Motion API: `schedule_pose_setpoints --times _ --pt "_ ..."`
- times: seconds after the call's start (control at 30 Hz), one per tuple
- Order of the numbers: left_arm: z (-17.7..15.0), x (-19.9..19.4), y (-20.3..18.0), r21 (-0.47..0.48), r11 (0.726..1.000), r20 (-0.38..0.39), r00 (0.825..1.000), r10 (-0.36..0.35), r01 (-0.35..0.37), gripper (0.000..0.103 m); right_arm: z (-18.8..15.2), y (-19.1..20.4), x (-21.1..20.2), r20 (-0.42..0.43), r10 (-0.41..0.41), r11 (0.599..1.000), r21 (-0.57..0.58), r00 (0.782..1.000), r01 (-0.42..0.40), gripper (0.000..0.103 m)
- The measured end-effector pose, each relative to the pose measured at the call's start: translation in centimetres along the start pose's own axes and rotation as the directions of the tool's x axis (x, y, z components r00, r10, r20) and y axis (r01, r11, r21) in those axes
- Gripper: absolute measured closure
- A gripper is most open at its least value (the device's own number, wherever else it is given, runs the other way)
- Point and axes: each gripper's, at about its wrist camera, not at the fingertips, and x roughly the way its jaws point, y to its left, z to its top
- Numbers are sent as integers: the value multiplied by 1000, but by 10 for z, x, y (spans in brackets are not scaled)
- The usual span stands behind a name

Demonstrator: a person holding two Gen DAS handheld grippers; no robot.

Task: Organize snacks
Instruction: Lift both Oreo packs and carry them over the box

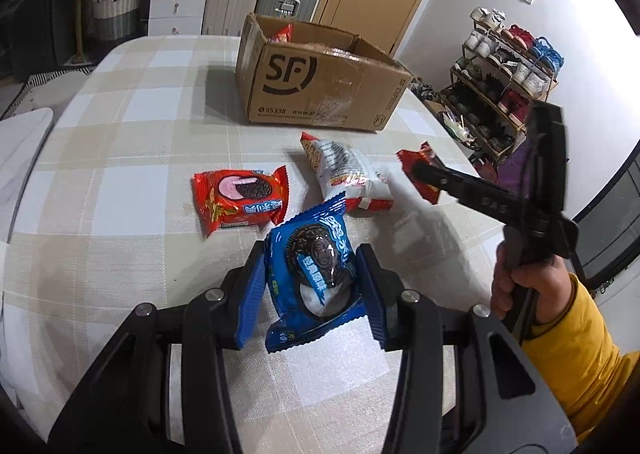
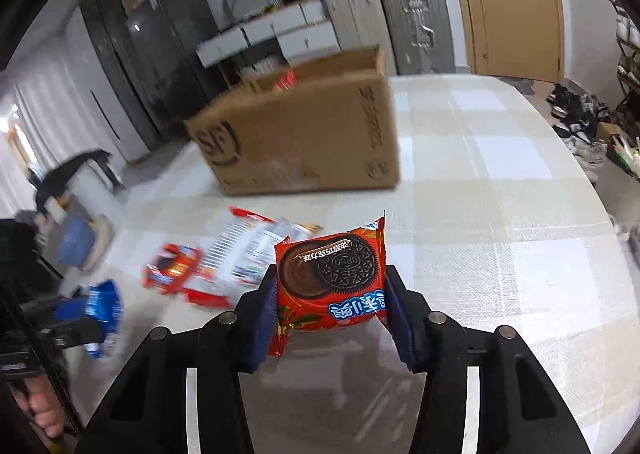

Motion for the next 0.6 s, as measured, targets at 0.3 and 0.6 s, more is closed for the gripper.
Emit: schedule_pose_setpoints --times 0.3,0.6 --pt "1 -36 -18 32 999 66 998 11 -13 62 2 41 -62 100 141 990 -42 985 -138 53" --pt "-1 -72 -32 50 999 120 993 14 -20 62 -4 66 -126 189 219 975 -78 957 -207 53"
